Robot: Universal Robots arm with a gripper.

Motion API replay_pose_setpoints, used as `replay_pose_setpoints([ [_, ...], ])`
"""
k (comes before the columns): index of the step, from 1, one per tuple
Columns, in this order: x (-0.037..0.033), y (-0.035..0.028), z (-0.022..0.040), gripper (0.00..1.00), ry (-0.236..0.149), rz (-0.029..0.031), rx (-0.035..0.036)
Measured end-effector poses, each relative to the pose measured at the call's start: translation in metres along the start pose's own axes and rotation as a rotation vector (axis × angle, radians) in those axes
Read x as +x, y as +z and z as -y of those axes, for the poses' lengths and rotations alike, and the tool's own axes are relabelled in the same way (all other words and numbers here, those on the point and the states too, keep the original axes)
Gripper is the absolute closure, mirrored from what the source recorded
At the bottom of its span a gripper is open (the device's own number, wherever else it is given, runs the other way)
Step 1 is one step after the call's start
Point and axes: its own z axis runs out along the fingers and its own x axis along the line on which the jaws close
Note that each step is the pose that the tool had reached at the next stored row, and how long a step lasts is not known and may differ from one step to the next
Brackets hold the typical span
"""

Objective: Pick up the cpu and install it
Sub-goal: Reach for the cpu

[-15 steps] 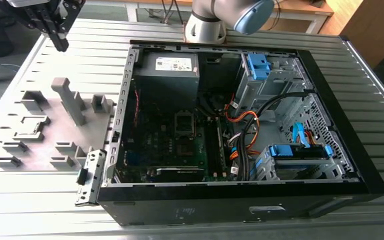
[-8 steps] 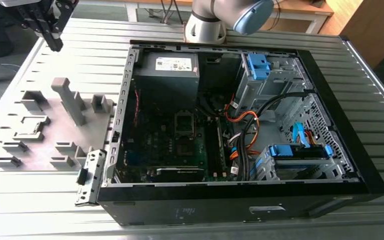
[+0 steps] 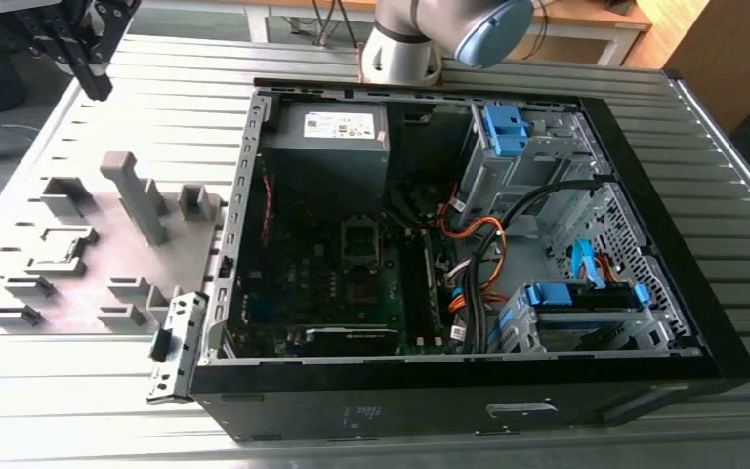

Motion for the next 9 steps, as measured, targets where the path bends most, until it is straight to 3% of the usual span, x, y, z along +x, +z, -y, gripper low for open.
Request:
replay_pose_setpoints([
  [9,0.0101,0.0011,0.0008,0.89,0.000,0.0000,-0.0001],
])
